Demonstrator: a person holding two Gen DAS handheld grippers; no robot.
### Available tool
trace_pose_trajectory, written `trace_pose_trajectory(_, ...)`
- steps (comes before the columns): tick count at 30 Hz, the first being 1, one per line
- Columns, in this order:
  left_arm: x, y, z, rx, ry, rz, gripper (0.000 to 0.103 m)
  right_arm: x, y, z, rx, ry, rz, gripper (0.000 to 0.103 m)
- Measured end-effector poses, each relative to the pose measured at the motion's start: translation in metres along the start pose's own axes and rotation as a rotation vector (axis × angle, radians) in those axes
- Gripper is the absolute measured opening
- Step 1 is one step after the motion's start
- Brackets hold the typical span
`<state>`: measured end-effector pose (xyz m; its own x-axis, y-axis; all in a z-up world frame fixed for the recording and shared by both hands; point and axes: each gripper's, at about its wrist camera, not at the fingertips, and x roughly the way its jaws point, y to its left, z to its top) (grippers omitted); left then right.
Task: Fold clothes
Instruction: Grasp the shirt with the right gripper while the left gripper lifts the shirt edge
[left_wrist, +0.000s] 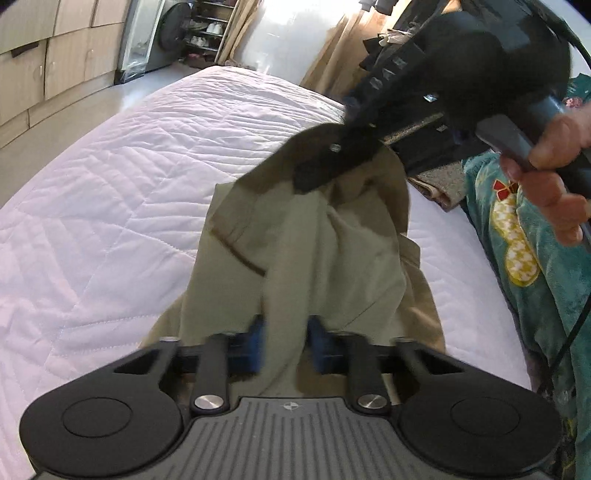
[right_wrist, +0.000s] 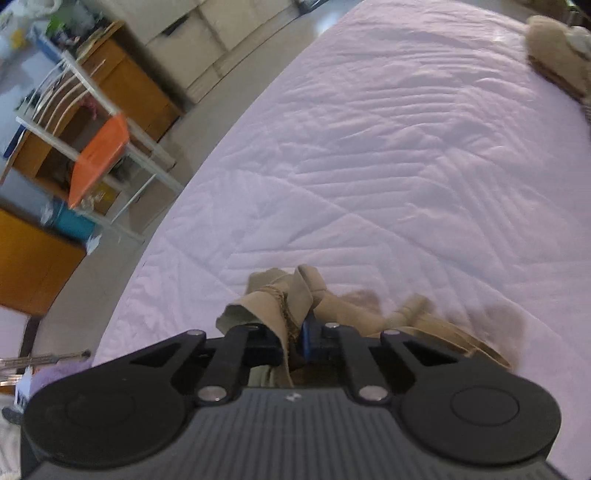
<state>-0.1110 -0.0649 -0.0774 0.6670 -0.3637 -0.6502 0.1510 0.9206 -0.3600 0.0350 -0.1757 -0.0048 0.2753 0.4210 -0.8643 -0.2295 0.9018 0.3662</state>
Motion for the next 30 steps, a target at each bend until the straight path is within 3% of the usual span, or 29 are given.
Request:
trace_pose_trajectory(3,-0.013,-0.014,-0.003,0.05,-0.03,0.005,0.013,-0.02,-0.016,-0.011,0.13,-0.055,0.066,0.01)
trace_pose_trajectory(10,-0.05,-0.049,-0.024,0.29,-0.09,-0.036,0.013,-0.06,-0.085,-0.073,0.767,-0.228,0.23,0.01)
trace_pose_trajectory(15,-0.046,-0.034,-0.023,0.254,-0.061,-0.049,0.013,-0.065,-0.077,-0.084,0.803,-0.252,0.282,0.01)
trace_pose_trajectory(17,-0.043,-0.027,-0.022,0.234,-0.048,-0.053,0.013,-0.064,-0.067,-0.069,0.778,-0.251,0.276,0.011)
trace_pose_trajectory(21,-0.037,-0.014,-0.02,0.195,-0.021,-0.062,0.013,-0.05,-0.056,-0.019,0.649,-0.254,0.081,0.012)
trace_pose_trajectory(22,-0.036,-0.011,-0.02,0.185,-0.014,-0.064,0.013,-0.051,-0.049,-0.01,0.561,-0.267,-0.013,0.013)
trace_pose_trajectory(26,-0.031,0.0,-0.019,0.15,0.008,-0.074,0.013,-0.057,-0.012,0.017,0.183,-0.32,-0.356,0.031)
trace_pose_trajectory(27,-0.031,-0.001,-0.019,0.149,0.007,-0.078,0.013,-0.061,0.001,0.016,0.099,-0.304,-0.335,0.032)
trace_pose_trajectory(30,-0.03,-0.001,-0.022,0.144,0.006,-0.091,0.013,-0.049,0.032,0.013,0.013,-0.105,-0.024,0.033)
